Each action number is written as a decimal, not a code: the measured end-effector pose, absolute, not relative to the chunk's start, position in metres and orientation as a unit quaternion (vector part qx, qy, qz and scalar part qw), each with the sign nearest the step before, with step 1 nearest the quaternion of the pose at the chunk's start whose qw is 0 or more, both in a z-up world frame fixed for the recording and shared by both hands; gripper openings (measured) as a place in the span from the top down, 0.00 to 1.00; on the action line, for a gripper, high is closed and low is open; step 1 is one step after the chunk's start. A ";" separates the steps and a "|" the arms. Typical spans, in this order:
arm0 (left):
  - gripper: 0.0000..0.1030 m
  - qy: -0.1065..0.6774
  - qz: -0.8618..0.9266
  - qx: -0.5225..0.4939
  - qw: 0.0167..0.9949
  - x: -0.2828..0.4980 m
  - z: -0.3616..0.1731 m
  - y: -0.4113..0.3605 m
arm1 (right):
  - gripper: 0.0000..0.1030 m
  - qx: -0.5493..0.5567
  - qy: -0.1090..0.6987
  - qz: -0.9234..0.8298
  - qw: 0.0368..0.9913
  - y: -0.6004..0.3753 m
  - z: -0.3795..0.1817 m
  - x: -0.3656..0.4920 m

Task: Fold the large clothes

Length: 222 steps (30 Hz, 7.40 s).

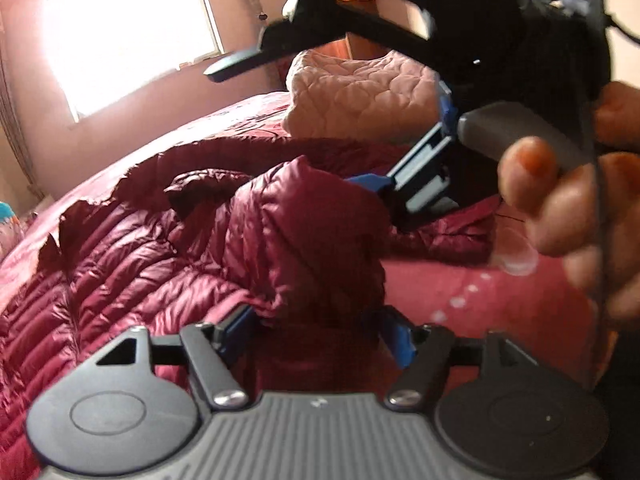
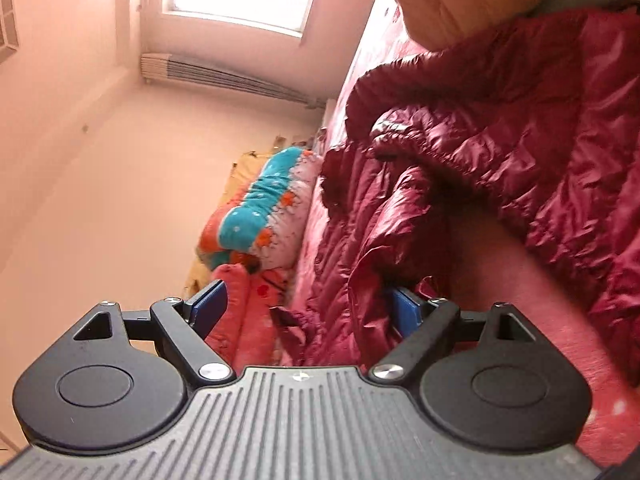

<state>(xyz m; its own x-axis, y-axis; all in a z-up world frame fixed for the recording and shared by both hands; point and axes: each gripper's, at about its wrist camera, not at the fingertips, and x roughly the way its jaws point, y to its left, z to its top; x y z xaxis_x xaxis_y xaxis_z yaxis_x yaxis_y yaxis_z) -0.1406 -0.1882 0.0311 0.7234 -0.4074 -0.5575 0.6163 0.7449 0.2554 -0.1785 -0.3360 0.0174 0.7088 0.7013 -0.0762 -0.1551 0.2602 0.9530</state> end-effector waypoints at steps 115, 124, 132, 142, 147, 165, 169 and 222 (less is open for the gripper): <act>0.93 0.218 0.186 -0.447 0.847 -0.054 0.090 0.393 | 0.00 0.208 0.256 0.043 0.943 -0.232 0.069 -0.130; 0.93 0.201 0.231 -0.358 0.882 -0.023 0.144 0.466 | 0.00 0.210 0.254 0.057 0.942 -0.208 0.072 -0.115; 0.92 0.196 0.156 -0.343 0.905 0.011 0.166 0.416 | 0.00 0.135 0.259 0.029 0.956 -0.195 0.097 -0.102; 0.92 0.202 -0.030 -0.253 0.946 0.082 0.236 0.242 | 0.00 0.177 0.202 0.017 0.963 -0.224 0.099 -0.102; 0.92 0.233 -0.119 -0.206 0.943 0.110 0.237 0.127 | 0.00 0.238 0.216 0.049 0.946 -0.245 0.059 -0.098; 0.91 0.382 -0.205 -0.072 0.898 0.158 0.085 -0.116 | 0.00 0.351 0.215 0.052 0.910 -0.323 0.029 -0.085; 0.82 0.395 -0.206 -0.071 0.893 0.158 0.065 -0.132 | 0.00 0.360 0.216 0.055 0.906 -0.324 0.027 -0.082; 0.45 0.268 -0.079 -0.041 0.959 0.041 0.094 0.006 | 0.00 0.238 0.215 0.022 0.947 -0.294 0.042 -0.108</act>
